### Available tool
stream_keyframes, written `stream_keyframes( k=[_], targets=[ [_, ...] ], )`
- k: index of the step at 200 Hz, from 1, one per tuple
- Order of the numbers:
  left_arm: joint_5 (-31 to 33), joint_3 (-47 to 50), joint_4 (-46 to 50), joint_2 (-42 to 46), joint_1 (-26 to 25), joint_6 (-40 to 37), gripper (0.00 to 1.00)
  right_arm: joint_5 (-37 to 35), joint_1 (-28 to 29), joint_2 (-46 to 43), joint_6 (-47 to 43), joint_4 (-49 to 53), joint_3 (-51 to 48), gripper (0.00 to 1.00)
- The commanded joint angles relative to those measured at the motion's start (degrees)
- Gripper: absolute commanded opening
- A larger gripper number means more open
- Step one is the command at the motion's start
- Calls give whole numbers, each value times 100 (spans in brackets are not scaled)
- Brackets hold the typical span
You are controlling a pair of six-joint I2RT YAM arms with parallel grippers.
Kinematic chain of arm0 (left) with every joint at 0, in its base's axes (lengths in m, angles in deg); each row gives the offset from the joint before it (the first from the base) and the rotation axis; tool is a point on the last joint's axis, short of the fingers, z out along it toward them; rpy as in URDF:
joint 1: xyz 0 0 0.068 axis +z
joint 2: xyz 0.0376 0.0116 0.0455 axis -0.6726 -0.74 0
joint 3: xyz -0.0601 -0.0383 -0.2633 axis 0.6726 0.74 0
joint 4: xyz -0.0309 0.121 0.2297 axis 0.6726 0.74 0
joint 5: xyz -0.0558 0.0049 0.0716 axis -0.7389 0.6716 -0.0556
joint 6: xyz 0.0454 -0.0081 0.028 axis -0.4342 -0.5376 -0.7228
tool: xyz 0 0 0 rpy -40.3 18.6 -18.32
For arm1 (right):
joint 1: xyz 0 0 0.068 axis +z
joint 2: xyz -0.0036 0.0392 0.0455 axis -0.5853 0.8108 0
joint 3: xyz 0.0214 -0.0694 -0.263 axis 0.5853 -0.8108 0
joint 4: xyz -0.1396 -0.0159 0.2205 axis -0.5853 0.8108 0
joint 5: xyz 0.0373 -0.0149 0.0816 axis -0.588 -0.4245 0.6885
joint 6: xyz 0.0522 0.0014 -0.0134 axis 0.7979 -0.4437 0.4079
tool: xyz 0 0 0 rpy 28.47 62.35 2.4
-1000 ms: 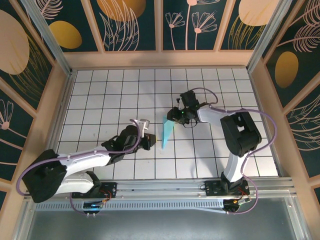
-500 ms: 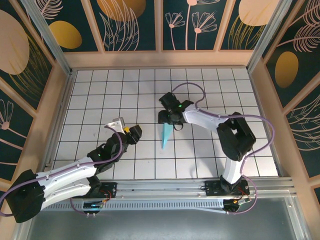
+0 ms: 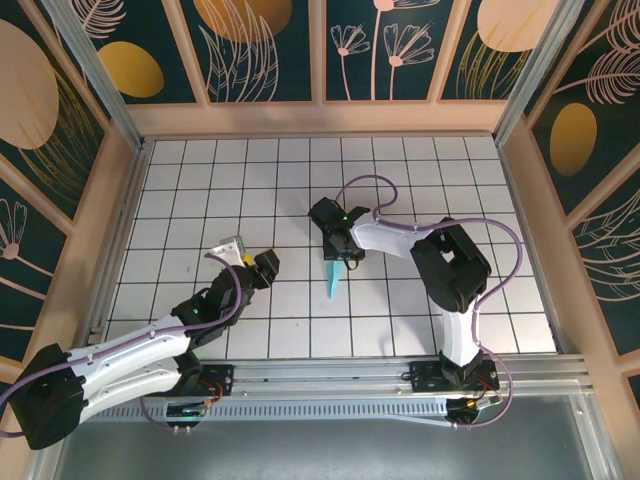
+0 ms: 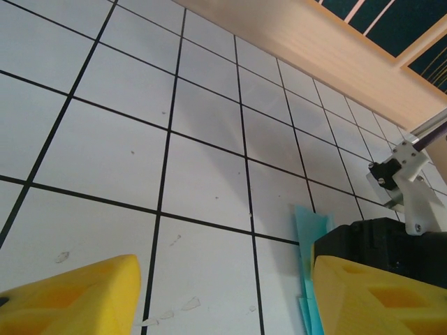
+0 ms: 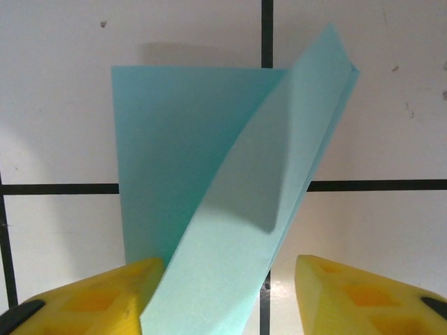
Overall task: Fold a paper plane with a square sheet of paper (fold left side to right side)
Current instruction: Turn over the paper plane at the center of the table.
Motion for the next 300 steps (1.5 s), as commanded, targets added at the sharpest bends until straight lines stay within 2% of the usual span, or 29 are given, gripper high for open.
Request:
stream_keyframes(
  k=[1,53,89,111,131,156,176,215,300],
  targets=[
    [151,55,93,68,4,15,66,-191,18,-305,68,161,58,47],
    [257,-40,186,86,4,-2,67,-154,12,-648,123,158,-89,0],
    [397,-162,192,95,4,55,75,-316,-20,-1208,10,111,-152,0],
    [482,-217,181,112,3,189,82,139,-248,-1752,-210,-385,-456,0],
    [520,-266,212,114,12,341,84,1088,-640,-2301,-423,-1198,-959,0],
    [402,-304,216,82,17,519,86,2826,-1247,-2831,-361,-2478,-1798,0],
    [200,-322,157,8,64,623,87,3570,-1414,-2954,-157,-3263,-2301,0],
    [-121,-327,-19,-235,173,766,87,4156,-1485,-2541,198,-4212,-2809,0],
    [-275,-331,-13,-433,252,831,87,4040,-1397,-1437,218,-4778,-3183,0]
  ],
)
